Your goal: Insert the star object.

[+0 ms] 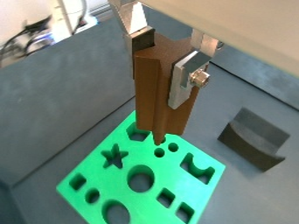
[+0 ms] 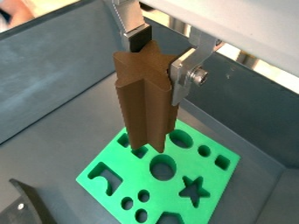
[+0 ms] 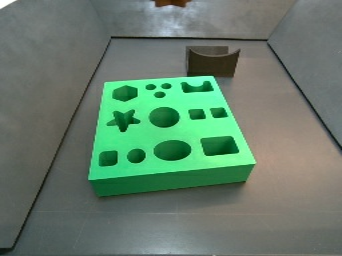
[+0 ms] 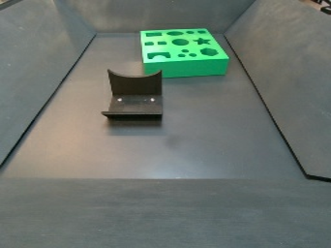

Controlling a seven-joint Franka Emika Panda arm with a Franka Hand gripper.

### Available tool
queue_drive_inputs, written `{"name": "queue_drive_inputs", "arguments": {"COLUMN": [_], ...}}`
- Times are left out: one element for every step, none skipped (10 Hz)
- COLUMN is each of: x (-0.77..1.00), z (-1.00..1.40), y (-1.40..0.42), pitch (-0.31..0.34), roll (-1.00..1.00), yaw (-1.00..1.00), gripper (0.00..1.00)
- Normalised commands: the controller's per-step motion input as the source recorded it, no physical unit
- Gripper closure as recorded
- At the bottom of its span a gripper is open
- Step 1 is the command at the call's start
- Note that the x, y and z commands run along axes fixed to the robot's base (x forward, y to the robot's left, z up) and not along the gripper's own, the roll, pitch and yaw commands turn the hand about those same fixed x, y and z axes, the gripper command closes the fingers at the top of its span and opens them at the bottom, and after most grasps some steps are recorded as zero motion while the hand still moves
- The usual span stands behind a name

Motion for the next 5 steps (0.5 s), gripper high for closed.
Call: {"name": "queue_drive_inputs", "arguments": {"x": [-0.06, -0.07, -0.33, -0.59, -0.67], "z": [-1.00, -0.96, -0.83, -0.78, -0.64], "y": [-0.04, -0.09, -0.09, -0.18, -0.21], "pitch": [0.000, -0.003, -0.006, -0.031, -0.070], "roll": [0.03, 0.09, 0.15, 0.19, 0.26], "yaw": [-0.94, -0.87, -0.66, -0.38, -0.26], "gripper": [1.00, 1.00, 1.00, 1.00, 1.00]}}
